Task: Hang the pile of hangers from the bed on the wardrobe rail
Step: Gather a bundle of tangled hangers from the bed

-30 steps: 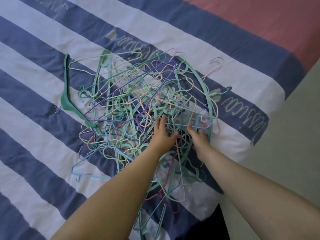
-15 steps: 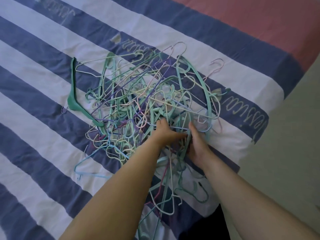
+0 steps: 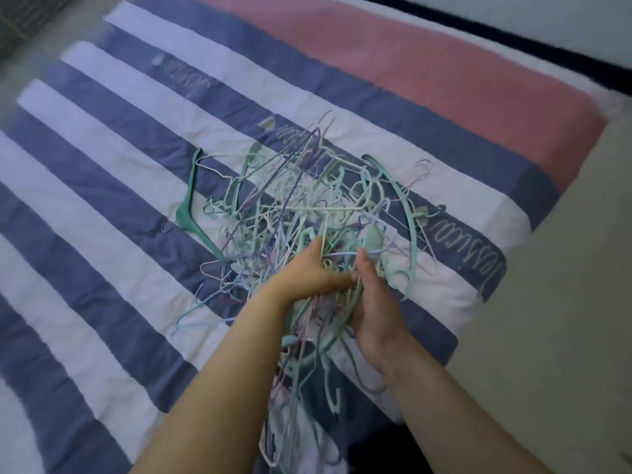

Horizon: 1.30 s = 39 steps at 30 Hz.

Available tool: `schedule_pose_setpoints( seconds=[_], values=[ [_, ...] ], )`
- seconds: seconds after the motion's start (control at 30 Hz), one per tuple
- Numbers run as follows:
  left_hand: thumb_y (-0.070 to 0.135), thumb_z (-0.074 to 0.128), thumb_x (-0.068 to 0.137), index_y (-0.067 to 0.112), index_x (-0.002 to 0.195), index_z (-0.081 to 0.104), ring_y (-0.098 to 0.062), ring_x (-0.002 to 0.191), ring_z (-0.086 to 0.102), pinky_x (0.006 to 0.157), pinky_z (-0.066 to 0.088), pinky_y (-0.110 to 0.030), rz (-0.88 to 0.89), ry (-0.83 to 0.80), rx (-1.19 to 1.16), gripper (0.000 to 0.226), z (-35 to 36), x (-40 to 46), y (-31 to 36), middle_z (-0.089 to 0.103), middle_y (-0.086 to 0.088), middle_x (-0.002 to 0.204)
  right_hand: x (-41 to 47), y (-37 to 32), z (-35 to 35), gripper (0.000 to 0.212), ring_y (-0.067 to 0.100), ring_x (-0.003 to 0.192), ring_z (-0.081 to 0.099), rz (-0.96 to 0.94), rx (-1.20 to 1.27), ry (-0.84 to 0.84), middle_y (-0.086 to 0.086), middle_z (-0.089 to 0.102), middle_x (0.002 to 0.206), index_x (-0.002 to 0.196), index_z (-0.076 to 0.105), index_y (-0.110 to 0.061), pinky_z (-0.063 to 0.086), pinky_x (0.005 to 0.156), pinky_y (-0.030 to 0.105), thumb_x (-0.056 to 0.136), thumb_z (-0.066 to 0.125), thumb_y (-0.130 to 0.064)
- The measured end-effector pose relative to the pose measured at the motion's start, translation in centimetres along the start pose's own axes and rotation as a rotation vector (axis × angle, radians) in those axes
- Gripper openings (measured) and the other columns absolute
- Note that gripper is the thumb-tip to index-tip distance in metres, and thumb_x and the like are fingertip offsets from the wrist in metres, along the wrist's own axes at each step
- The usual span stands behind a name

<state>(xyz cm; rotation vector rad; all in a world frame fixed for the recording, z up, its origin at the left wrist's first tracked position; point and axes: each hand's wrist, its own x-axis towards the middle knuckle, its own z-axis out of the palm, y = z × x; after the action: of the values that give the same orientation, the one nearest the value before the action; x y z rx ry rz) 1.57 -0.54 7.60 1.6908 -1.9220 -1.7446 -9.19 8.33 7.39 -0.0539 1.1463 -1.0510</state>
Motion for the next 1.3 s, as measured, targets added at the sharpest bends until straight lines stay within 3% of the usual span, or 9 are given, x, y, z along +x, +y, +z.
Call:
schedule_pose_setpoints(
  seconds=[0.13,0.3,0.53,0.7,0.87,1.0,1.1,1.2,1.3],
  values=[
    [0.034,0.085,0.070,0.021,0.122,0.051,-0.008,0.094,0.065,0.080,0.052,-0.024,0.055,0.021,-0.097,0.063,-1.2,-3.9,2.8,0.067,0.005,0.109,-5.1,-2.1,1.4,0.073,0.023,0.119,0.059,-0.001,0.105,-0.161,0.010,0.061,0.130,0.136,0.050,-0.022,0.045,0.102,0.046,0.077,0.054,-0.063],
    [0.027,0.087,0.068,0.025,0.116,0.056,-0.015,0.099,0.068,0.089,0.054,-0.032,0.111,0.042,-0.201,0.057,-1.4,-9.1,4.0,0.070,0.003,0.109,-7.9,-4.8,1.3,0.093,0.030,0.107,0.064,0.047,0.183,-0.256,0.017,0.062,0.124,0.132,0.053,-0.009,0.052,0.088,0.042,0.075,0.038,-0.080],
    [0.022,0.078,0.073,0.011,0.108,0.059,-0.006,0.076,0.064,0.071,0.048,-0.018,0.168,0.331,-0.317,0.042,-3.5,-15.0,2.5,0.070,0.005,0.087,-8.1,-5.8,0.1,0.028,0.014,0.060,0.045,0.152,-0.022,0.163,0.004,0.050,0.086,0.093,0.054,-0.021,0.041,0.044,0.019,0.086,0.063,-0.046],
    [0.025,0.077,0.071,0.010,0.095,0.059,-0.008,0.067,0.059,0.066,0.051,-0.025,0.143,0.484,-0.360,0.034,-5.0,-16.4,2.9,0.067,0.001,0.077,-8.9,-3.6,0.1,0.059,0.019,0.092,0.058,0.077,-0.442,0.043,-0.002,0.051,0.113,0.124,0.046,-0.032,0.046,0.071,0.031,0.079,0.051,-0.070],
    [0.024,0.072,0.086,0.009,0.090,0.055,-0.014,0.052,0.043,0.048,0.039,-0.026,0.128,0.704,-0.496,0.024,-7.1,-16.7,4.8,0.050,-0.001,0.061,-9.0,-4.1,0.3,0.113,0.020,0.112,0.052,-0.022,-0.717,-0.144,-0.006,0.048,0.130,0.124,0.049,-0.032,0.037,0.099,0.038,0.033,0.048,-0.099],
    [0.033,0.075,0.083,0.000,0.104,0.059,-0.012,0.054,0.046,0.054,0.042,-0.029,0.158,0.808,-0.524,0.043,-11.2,-18.0,6.2,0.060,-0.009,0.077,-6.9,-5.6,-1.4,0.086,0.028,0.085,0.067,0.126,-0.607,-0.106,0.010,0.060,0.113,0.130,0.049,-0.022,0.049,0.077,0.036,0.074,0.025,-0.083],
    [0.044,0.074,0.080,0.007,0.101,0.060,-0.014,0.055,0.050,0.058,0.046,-0.034,0.153,0.852,-0.483,0.045,-14.1,-18.8,6.8,0.063,-0.009,0.078,-6.0,-6.2,-0.7,0.091,0.019,0.071,0.061,0.193,-0.981,-0.063,0.010,0.062,0.099,0.133,0.047,-0.011,0.045,0.064,0.028,0.078,0.015,-0.076],
    [0.047,0.074,0.080,0.014,0.082,0.053,-0.016,0.051,0.047,0.053,0.043,-0.032,0.114,0.893,-0.449,0.039,-15.5,-18.9,6.7,0.053,-0.004,0.064,-5.8,-7.0,2.7,0.079,0.023,0.097,0.057,-0.041,-1.364,0.025,0.017,0.058,0.127,0.128,0.053,-0.013,0.042,0.084,0.031,0.088,0.016,-0.070],
    [0.049,0.076,0.077,0.012,0.076,0.046,-0.016,0.043,0.041,0.048,0.037,-0.031,0.077,0.937,-0.510,0.047,-15.6,-18.9,6.2,0.046,-0.006,0.059,-6.8,-8.1,7.9,0.063,0.029,0.095,0.063,-0.353,-0.949,0.027,0.013,0.063,0.116,0.118,0.053,-0.013,0.047,0.078,0.038,0.090,0.027,-0.064]
  ],
)
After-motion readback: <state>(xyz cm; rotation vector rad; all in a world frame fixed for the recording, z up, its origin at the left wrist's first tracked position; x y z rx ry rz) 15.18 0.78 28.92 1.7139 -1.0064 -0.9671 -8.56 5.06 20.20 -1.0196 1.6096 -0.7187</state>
